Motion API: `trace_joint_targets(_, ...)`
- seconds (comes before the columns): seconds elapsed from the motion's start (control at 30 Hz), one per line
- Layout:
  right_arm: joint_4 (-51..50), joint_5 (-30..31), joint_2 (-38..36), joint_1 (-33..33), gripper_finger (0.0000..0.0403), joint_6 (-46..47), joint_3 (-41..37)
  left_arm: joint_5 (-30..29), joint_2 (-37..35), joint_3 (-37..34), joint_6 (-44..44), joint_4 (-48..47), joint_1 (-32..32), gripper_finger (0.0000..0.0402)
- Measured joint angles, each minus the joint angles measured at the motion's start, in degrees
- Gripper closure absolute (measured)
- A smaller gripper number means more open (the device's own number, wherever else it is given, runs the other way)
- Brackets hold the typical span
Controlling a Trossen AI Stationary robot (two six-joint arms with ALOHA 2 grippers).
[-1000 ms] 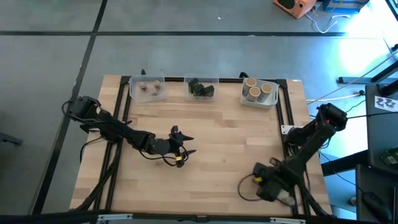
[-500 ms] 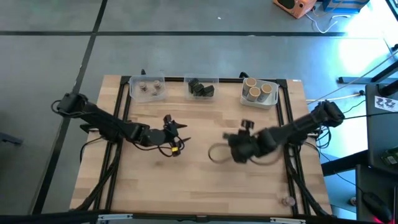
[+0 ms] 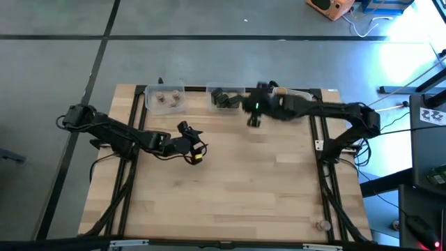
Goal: Sort spices by type
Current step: Put the black seasoning can into the middle transparent bin
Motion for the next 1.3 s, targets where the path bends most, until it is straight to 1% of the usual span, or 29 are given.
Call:
trace_joint_targets(0.1,8.68,-7.29,0.97,-6.44,0.0270,-5.69,0.09,0.05,0.00,0.00,-0.03,0.59,0.49,0.0139)
trace_joint_targets(0.23,14.65,-15.06,3.55,-13.71,0.0271,-7.13,0.09,0.05,0.02,0.00,0.18,0.60,0.88,0.0139)
trace_joint_targets(0.33,16.13,-19.84,6.00,-17.64,0.0271,-8.11,0.13,0.05,0.02,0.00,0.16,0.44,0.87,0.0139)
trace_joint_targets(0.4,12.80,-22.09,8.32,-19.40,0.0271,-8.08,1.86,0.05,0.02,0.00,0.17,0.51,0.95,0.0139)
trace_joint_targets(0.57,0.69,-22.80,15.93,-20.56,0.0271,-6.97,11.80,0.07,0.02,0.00,0.11,0.66,1.28,0.0139)
trace_joint_targets(0.67,-3.30,-22.89,20.01,-20.41,0.0271,-6.87,17.21,0.07,0.05,-0.01,-0.44,0.65,1.74,0.0139)
trace_joint_targets(0.77,-5.04,-22.68,23.36,-20.51,0.0271,-6.58,21.18,0.07,0.51,-0.04,-1.55,0.66,1.96,0.0139)
trace_joint_targets(1.0,-5.19,-22.49,28.42,-20.82,0.0267,-4.40,22.19,0.10,2.39,-0.09,-2.19,2.20,1.87,0.0139)
trace_joint_targets(1.17,-5.56,-21.84,29.75,-20.79,0.0247,-3.15,22.24,0.10,2.45,-0.09,-2.15,2.04,1.62,0.0139)
trace_joint_targets(1.3,-3.32,-21.42,29.73,-20.71,0.0228,-2.76,22.10,0.13,2.45,-0.09,-2.26,2.07,1.46,0.0139)
